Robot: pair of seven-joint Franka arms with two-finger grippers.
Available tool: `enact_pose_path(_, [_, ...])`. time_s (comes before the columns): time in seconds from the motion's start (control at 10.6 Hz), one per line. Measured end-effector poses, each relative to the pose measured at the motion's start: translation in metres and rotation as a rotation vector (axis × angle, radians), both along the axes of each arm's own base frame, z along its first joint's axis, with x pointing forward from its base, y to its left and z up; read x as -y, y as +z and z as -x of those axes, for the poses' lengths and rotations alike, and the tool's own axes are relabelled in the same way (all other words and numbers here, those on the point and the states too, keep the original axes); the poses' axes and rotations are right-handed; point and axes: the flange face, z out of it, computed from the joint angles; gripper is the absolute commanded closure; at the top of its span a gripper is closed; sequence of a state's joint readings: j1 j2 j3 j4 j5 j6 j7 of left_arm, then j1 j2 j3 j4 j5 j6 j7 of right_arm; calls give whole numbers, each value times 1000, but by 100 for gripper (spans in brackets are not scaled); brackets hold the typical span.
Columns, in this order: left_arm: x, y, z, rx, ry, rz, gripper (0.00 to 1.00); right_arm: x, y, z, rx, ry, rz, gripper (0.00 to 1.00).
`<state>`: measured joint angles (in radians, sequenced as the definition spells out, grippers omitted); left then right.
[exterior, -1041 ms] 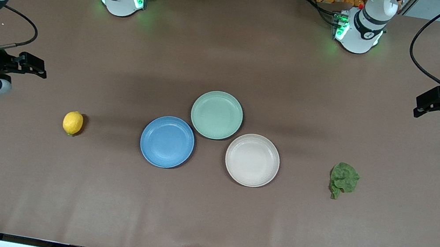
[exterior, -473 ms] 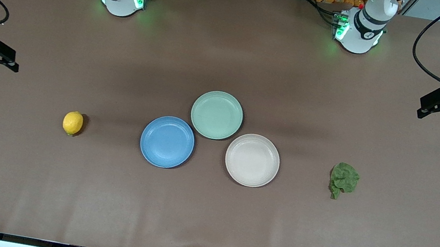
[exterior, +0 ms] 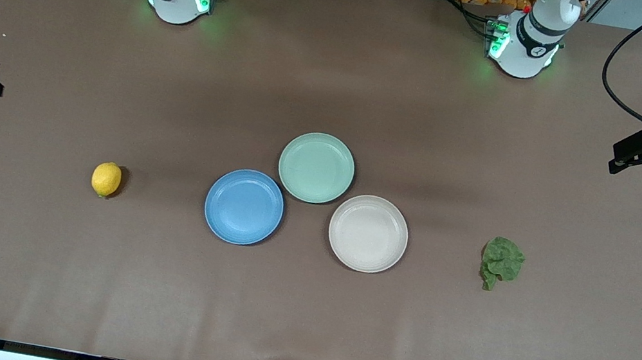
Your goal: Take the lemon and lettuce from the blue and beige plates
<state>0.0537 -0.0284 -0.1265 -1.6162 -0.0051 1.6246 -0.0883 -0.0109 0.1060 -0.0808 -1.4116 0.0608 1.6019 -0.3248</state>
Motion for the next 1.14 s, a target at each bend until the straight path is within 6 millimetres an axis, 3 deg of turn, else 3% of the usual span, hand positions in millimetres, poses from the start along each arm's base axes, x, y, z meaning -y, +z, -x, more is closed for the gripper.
enact_pose_path(0.28, [0,-1,0,-1,0,0,0,9,11,7,15,-52,-28,0])
enact_pose_path(0.66, [1,1,0,2,-1,0,0,-25,16,10,8,-169,60,0])
enact_pose_path(1.14, [6,9,0,18,-12,1,0,-24,22,17,3,-206,147,0])
